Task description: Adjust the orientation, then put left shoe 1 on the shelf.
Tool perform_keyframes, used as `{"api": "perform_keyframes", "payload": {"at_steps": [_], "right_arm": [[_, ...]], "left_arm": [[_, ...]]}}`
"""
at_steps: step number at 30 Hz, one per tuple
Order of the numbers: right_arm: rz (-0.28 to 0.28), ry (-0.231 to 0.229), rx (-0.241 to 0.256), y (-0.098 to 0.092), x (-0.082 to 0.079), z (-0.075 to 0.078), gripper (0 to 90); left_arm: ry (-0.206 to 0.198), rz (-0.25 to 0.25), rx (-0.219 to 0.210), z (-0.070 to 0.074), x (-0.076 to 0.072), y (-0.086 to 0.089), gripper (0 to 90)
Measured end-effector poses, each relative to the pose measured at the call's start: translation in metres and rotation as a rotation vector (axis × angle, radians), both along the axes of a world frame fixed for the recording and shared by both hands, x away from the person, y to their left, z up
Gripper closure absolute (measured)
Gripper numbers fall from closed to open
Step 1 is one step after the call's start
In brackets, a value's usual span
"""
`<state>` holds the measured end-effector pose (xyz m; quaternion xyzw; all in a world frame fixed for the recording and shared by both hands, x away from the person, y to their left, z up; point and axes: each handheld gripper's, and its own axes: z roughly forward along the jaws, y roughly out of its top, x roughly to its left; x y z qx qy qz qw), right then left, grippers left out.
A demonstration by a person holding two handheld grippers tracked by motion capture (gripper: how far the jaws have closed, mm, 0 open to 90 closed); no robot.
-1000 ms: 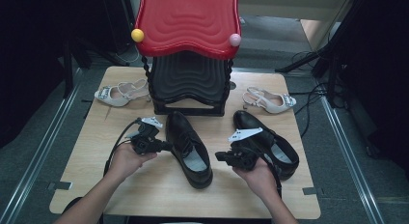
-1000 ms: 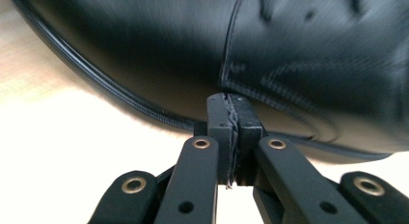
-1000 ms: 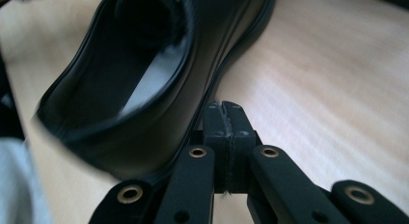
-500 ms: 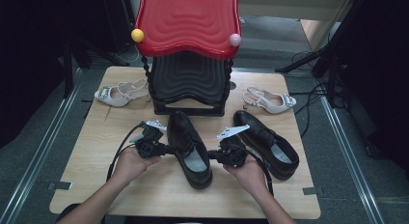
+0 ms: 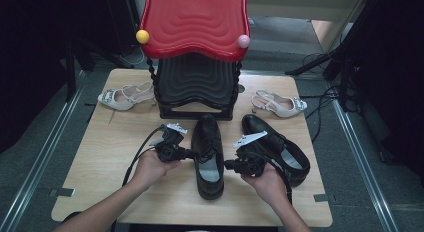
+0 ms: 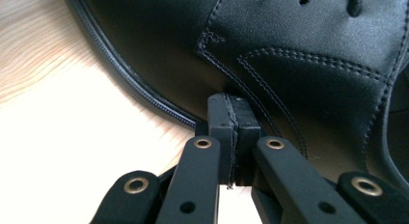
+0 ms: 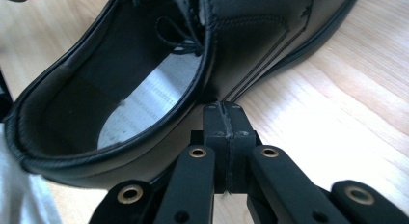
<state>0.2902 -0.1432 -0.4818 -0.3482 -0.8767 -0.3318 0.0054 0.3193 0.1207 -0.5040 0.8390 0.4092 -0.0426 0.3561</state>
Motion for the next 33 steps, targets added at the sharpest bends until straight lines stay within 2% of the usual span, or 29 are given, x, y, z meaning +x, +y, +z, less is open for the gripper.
{"api": "perform_keyframes", "payload": {"at_steps": [4,6,8,9,12,13,16,17,22,25,28,33], "right_arm": [[-0.022,-0.005,-0.014,-0.004,0.002,-0.001,90.0],[-0.026,0.004,-0.007,-0.005,0.003,-0.001,90.0],[-0.023,-0.005,-0.006,-0.006,0.004,-0.002,89.2],[-0.025,-0.018,-0.008,-0.007,0.004,-0.002,86.8],[-0.047,-0.029,0.009,-0.013,0.004,0.000,84.0],[-0.047,-0.032,0.011,-0.014,0.004,0.000,82.8],[-0.055,-0.020,0.028,-0.019,0.006,0.000,79.3],[-0.060,-0.013,0.031,-0.020,0.007,0.000,77.3],[-0.075,-0.010,0.049,-0.021,0.006,0.001,68.5],[-0.085,0.003,0.056,-0.023,0.006,0.001,65.5],[-0.087,0.007,0.074,-0.024,0.004,0.004,61.0],[-0.103,0.008,0.098,-0.026,0.001,0.011,56.6]], "left_arm": [[-0.003,-0.012,-0.018,-0.002,0.000,-0.002,90.0],[-0.018,-0.026,-0.022,-0.002,0.001,0.001,90.0],[-0.056,-0.041,0.033,-0.001,0.002,0.005,78.6],[-0.060,-0.049,0.045,0.001,0.004,0.010,73.0],[-0.062,-0.049,0.025,0.004,0.006,0.020,64.7],[-0.058,-0.048,0.006,0.005,0.006,0.024,62.0],[-0.049,-0.048,-0.029,0.009,0.005,0.032,55.6],[-0.057,-0.047,-0.036,0.010,0.004,0.033,53.9],[-0.072,-0.050,-0.069,0.016,0.004,0.040,49.1],[-0.099,-0.044,-0.097,0.020,0.003,0.042,48.2],[-0.116,-0.049,-0.086,0.026,0.004,0.043,45.9],[-0.134,-0.074,-0.097,0.039,0.008,0.042,43.3]]}}
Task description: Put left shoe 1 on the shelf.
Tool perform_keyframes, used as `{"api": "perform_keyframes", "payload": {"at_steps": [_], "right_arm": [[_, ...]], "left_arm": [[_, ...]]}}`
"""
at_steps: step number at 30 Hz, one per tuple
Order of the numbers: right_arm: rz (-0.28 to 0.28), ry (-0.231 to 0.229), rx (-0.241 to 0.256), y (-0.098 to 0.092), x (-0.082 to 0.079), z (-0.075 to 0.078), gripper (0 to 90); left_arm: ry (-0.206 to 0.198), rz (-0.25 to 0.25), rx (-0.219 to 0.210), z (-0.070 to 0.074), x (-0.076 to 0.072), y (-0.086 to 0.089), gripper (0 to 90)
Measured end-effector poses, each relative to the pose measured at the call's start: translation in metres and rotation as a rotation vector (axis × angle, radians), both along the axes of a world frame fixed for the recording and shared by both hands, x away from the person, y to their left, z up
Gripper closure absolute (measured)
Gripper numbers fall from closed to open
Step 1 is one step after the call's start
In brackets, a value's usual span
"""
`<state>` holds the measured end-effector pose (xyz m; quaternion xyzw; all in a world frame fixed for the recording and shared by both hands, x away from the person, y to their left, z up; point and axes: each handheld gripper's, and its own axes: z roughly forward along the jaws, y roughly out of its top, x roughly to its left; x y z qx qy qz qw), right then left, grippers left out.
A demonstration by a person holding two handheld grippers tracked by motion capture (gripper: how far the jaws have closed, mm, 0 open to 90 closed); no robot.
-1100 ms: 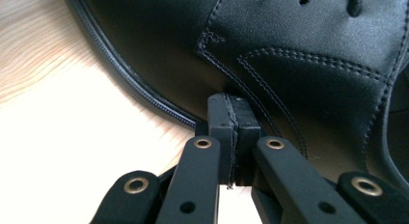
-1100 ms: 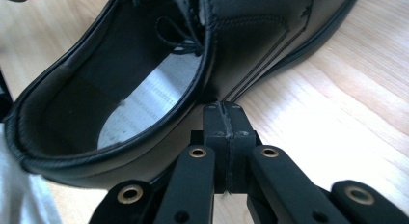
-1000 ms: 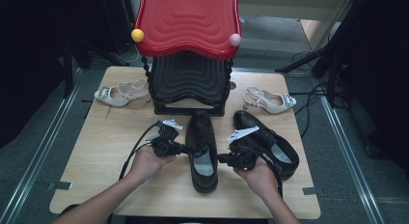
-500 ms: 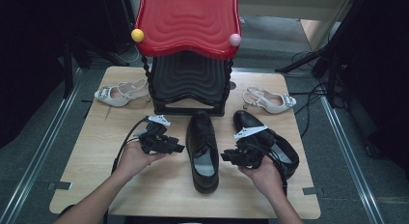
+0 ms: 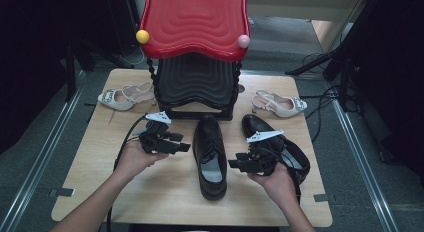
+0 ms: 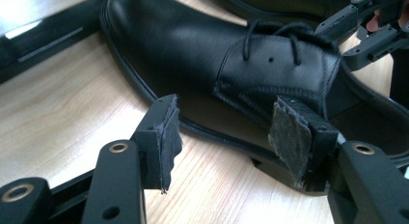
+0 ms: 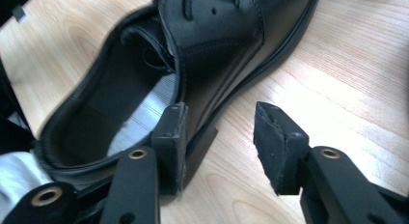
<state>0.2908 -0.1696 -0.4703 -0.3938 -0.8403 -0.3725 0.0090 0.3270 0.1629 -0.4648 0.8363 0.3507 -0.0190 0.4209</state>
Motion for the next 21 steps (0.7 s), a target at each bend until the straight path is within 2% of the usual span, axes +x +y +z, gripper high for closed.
{"api": "perform_keyframes", "payload": {"at_steps": [4,7,9,11,13,17,19,21], "right_arm": [[-0.025,0.017,0.043,-0.001,-0.006,0.012,55.4],[-0.016,-0.005,0.031,0.002,-0.010,0.018,53.7],[-0.012,0.005,0.018,0.006,-0.012,0.022,53.0],[-0.006,0.008,-0.001,0.010,-0.014,0.024,51.3],[-0.002,0.019,-0.008,0.015,-0.017,0.027,50.0],[0.012,0.031,-0.016,0.025,-0.022,0.032,48.1],[0.015,0.030,-0.019,0.029,-0.022,0.035,47.0],[0.023,0.041,-0.020,0.035,-0.023,0.037,47.0]], "left_arm": [[0.014,-0.023,-0.017,0.015,0.005,0.001,44.6],[0.007,-0.016,-0.028,0.030,0.011,0.004,49.4],[0.006,-0.020,-0.035,0.040,0.015,0.005,56.0],[0.008,-0.030,-0.038,0.049,0.019,0.005,67.3],[0.002,-0.040,-0.037,0.056,0.022,0.005,72.2],[-0.017,-0.055,-0.023,0.069,0.027,0.000,69.7],[-0.022,-0.050,-0.020,0.075,0.030,-0.002,63.1],[-0.046,-0.051,-0.023,0.081,0.032,-0.003,56.1]]}}
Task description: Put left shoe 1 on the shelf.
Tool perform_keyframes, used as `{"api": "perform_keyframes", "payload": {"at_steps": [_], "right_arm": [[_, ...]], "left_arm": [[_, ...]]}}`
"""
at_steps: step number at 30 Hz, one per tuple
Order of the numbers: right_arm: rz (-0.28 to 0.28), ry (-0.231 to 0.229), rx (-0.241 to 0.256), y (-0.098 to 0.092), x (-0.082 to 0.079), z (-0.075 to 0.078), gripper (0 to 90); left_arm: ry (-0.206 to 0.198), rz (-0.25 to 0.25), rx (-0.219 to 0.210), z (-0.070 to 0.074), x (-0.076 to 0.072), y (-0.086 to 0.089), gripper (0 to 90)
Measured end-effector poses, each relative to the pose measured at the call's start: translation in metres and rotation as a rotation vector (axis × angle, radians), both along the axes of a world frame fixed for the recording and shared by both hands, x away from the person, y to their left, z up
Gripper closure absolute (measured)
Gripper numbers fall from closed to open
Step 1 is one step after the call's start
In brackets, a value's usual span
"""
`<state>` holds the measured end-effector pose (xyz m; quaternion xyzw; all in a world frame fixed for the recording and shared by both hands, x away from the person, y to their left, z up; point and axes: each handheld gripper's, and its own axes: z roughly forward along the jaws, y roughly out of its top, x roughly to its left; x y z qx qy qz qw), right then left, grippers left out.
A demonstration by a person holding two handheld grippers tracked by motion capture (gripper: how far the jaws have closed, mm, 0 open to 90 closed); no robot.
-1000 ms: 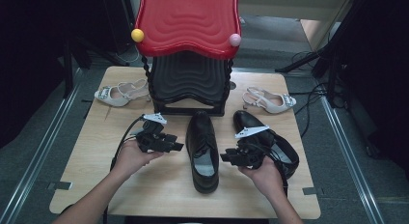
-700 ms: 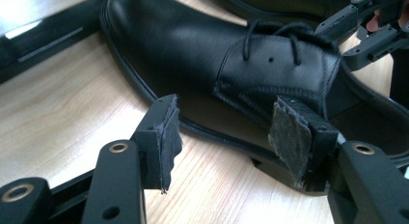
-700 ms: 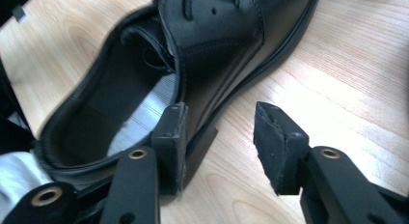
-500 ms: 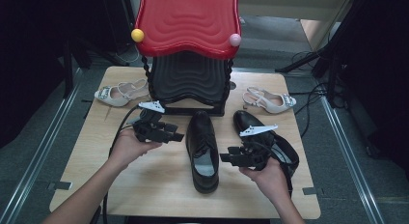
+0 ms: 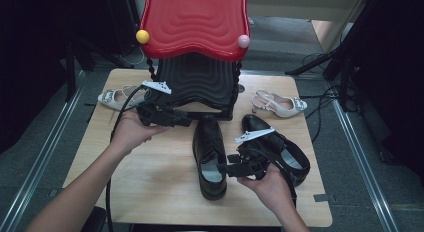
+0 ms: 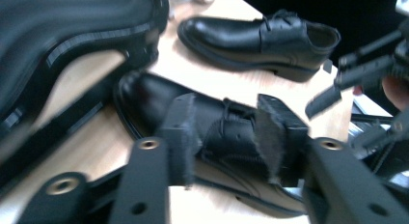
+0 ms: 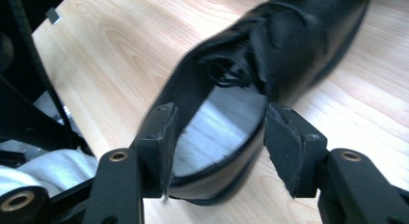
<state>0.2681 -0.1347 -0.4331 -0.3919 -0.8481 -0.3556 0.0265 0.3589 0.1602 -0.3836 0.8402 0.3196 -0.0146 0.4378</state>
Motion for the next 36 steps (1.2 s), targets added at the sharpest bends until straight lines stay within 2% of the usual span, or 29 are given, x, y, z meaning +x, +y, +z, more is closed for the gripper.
{"api": "perform_keyframes", "payload": {"at_steps": [2,5,9,10,11,13,16,17,18,19,21,22,23,26,29,30,31,33,34,35,36], "right_arm": [[0.018,0.016,-0.006,0.007,0.000,0.001,46.6],[0.044,0.019,-0.021,0.017,0.001,-0.001,45.4],[0.057,0.033,-0.024,0.024,0.002,-0.004,47.1],[0.069,0.043,-0.029,0.029,0.003,-0.007,47.9],[0.075,0.045,-0.031,0.031,0.003,-0.008,48.0],[0.073,0.054,-0.033,0.034,0.004,-0.010,48.1],[0.074,0.059,-0.030,0.037,0.005,-0.011,48.3],[0.079,0.067,-0.033,0.040,0.006,-0.013,49.3],[0.082,0.072,-0.031,0.041,0.007,-0.014,50.7],[0.082,0.072,-0.031,0.041,0.007,-0.014,50.7],[0.085,0.088,-0.045,0.044,0.009,-0.018,52.1],[0.085,0.088,-0.045,0.044,0.009,-0.018,52.1],[0.087,0.099,-0.056,0.048,0.011,-0.021,52.6],[0.085,0.102,-0.045,0.050,0.013,-0.022,52.8],[0.087,0.110,-0.050,0.054,0.013,-0.023,52.7],[0.091,0.114,-0.053,0.056,0.014,-0.024,52.7],[0.090,0.114,-0.053,0.057,0.015,-0.025,52.7],[0.090,0.119,-0.057,0.060,0.016,-0.027,52.7],[0.090,0.122,-0.059,0.061,0.017,-0.028,52.7],[0.086,0.125,-0.062,0.063,0.018,-0.029,52.8],[0.081,0.128,-0.064,0.065,0.019,-0.030,53.0]], "left_arm": [[-0.021,0.002,0.001,0.005,0.002,-0.001,46.6],[-0.031,0.006,0.002,0.012,0.006,0.001,43.9],[-0.041,0.005,0.005,0.021,0.009,0.002,44.8],[-0.057,-0.002,0.005,0.027,0.011,0.002,45.5],[-0.057,-0.002,0.005,0.027,0.011,0.002,46.6],[-0.067,-0.008,0.013,0.037,0.015,0.000,48.4],[-0.067,-0.014,0.003,0.045,0.018,0.000,53.0],[-0.063,-0.025,0.002,0.052,0.022,0.000,62.6],[-0.063,-0.025,0.002,0.052,0.022,0.000,68.4],[-0.070,-0.032,0.006,0.056,0.023,-0.001,68.4],[-0.109,-0.038,0.024,0.067,0.029,-0.004,75.2],[-0.109,-0.038,0.024,0.067,0.029,-0.004,76.7],[-0.120,-0.034,0.029,0.076,0.035,-0.005,78.8],[-0.128,-0.033,0.027,0.090,0.043,-0.006,85.6],[-0.141,-0.027,0.020,0.104,0.049,-0.006,88.1],[-0.141,-0.027,0.020,0.104,0.049,-0.006,88.0],[-0.159,-0.019,0.016,0.112,0.053,-0.005,88.1],[-0.162,-0.010,-0.004,0.122,0.058,-0.002,88.0],[-0.162,-0.010,-0.004,0.122,0.058,-0.002,88.0],[-0.170,0.009,-0.003,0.131,0.065,0.000,88.0],[-0.170,0.009,-0.003,0.131,0.065,0.000,88.2]]}}
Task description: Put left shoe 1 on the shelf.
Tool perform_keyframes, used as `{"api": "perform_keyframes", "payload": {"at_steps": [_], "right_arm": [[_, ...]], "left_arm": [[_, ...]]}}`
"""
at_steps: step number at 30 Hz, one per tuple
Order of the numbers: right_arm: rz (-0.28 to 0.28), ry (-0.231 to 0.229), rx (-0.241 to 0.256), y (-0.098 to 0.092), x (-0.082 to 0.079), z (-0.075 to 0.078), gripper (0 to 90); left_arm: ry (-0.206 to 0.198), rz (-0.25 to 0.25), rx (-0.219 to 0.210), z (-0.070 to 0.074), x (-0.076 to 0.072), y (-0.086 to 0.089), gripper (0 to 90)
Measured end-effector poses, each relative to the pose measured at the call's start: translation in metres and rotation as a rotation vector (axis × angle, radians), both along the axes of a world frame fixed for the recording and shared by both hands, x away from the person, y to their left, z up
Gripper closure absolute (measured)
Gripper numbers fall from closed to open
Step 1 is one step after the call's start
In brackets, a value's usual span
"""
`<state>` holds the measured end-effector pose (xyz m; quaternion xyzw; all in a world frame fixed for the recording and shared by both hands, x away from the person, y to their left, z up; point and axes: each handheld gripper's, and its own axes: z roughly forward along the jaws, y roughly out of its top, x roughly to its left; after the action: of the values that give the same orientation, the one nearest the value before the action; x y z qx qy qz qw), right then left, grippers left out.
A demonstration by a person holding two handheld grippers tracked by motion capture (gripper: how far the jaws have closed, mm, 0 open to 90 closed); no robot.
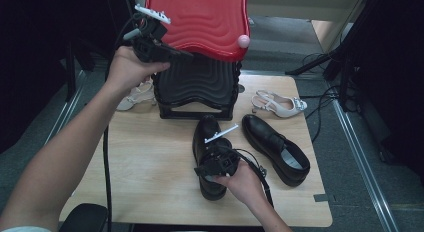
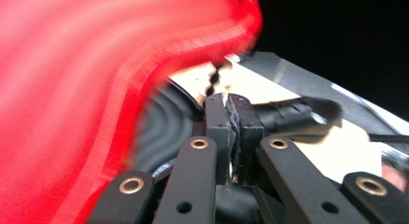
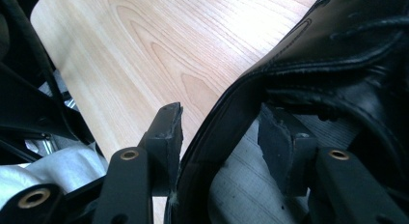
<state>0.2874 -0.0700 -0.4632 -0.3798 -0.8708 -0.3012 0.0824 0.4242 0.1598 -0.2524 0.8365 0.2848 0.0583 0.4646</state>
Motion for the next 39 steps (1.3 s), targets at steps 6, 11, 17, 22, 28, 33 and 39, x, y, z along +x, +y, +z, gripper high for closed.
{"api": "perform_keyframes", "payload": {"at_steps": [6,11,17,22,28,33,39], "right_arm": [[-0.020,0.007,-0.025,0.009,0.005,-0.005,57.0],[-0.064,0.024,-0.071,0.018,0.005,-0.008,60.5],[-0.075,0.003,-0.150,0.031,0.001,-0.016,62.7],[-0.061,0.005,-0.154,0.027,0.003,-0.015,73.9],[-0.038,0.007,-0.151,0.016,0.005,-0.009,83.7],[-0.030,0.002,-0.104,-0.003,0.007,0.000,85.8],[-0.040,-0.001,-0.038,-0.030,0.012,0.010,86.9]], "left_arm": [[-0.030,0.040,0.010,0.017,0.020,0.003,90.0],[-0.038,0.074,-0.014,0.014,0.031,0.005,90.0],[-0.053,0.093,-0.024,0.013,0.036,0.004,90.0],[-0.064,0.086,-0.011,0.013,0.039,0.004,89.8],[-0.053,0.120,0.022,0.011,0.044,0.003,90.0],[-0.057,0.125,0.032,0.012,0.044,0.002,89.9],[-0.054,0.143,0.059,0.014,0.042,-0.002,90.0]]}}
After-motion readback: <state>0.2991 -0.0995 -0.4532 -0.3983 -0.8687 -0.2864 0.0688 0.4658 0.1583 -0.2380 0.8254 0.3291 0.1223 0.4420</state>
